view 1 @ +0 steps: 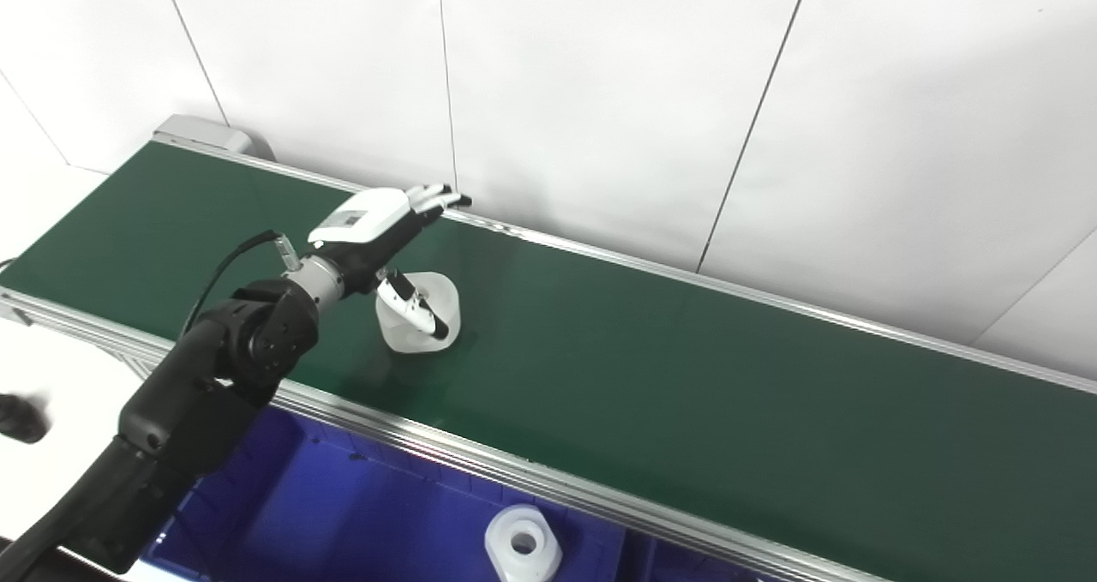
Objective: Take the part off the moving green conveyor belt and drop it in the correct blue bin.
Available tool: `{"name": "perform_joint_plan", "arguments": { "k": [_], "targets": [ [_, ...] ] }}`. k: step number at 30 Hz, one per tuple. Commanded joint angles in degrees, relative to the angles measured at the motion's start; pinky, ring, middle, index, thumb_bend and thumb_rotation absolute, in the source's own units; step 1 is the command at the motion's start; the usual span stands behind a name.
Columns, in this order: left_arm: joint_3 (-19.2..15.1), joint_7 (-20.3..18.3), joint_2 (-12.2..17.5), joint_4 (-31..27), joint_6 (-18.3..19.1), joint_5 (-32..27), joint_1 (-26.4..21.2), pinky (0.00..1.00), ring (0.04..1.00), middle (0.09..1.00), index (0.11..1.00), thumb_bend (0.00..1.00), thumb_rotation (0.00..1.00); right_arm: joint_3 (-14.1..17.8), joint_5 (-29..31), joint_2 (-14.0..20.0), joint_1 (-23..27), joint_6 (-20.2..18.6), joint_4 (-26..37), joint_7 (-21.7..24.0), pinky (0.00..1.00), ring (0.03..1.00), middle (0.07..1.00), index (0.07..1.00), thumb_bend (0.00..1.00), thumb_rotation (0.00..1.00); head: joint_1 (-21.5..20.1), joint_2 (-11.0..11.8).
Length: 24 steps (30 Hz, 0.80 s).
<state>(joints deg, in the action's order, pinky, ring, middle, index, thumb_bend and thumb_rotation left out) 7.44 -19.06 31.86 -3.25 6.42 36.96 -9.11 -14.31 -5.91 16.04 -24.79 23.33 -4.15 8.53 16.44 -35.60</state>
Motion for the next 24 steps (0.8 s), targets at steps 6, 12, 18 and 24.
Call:
{"name": "perform_joint_plan", "arguments": {
  "k": [6, 12, 18, 24],
  "targets": [
    [1.47, -2.57, 1.1, 2.49, 1.47, -1.29, 0.04, 1.0, 1.0, 1.0, 0.926, 1.0, 0.17, 0.73, 1.59, 0.87, -0.39, 3.56, 1.08, 0.44, 0.66, 0.765, 0.801, 0.867, 0.89, 0.08, 0.29, -0.36],
    [2.21, -2.97, -1.33, 6.28, -1.69, -7.62, 1.27, 1.0, 1.0, 1.0, 0.908, 0.99, 0.13, 1.12, 2.13, 1.0, -0.51, 3.52, 1.28, 0.64, 0.73, 0.775, 0.803, 0.869, 0.88, 0.07, 0.4, -0.89],
    [-0.38, 8.73, -7.46, 13.9, -12.42, -12.47, 2.08, 0.71, 0.801, 0.819, 0.771, 0.76, 0.0, 1.76, 1.23, 0.81, -0.9, 3.46, 1.96, 0.48, 0.75, 0.787, 0.805, 0.872, 0.87, 0.08, 0.52, -1.21],
    [-3.53, 19.24, -13.76, 19.75, -23.31, -16.41, 2.28, 0.46, 0.415, 0.49, 0.559, 0.5, 0.0, 1.93, 1.08, 0.43, -1.23, 3.41, 2.49, 0.41, 0.72, 0.782, 0.803, 0.867, 0.85, 0.08, 0.47, -1.72]
  ]
}}
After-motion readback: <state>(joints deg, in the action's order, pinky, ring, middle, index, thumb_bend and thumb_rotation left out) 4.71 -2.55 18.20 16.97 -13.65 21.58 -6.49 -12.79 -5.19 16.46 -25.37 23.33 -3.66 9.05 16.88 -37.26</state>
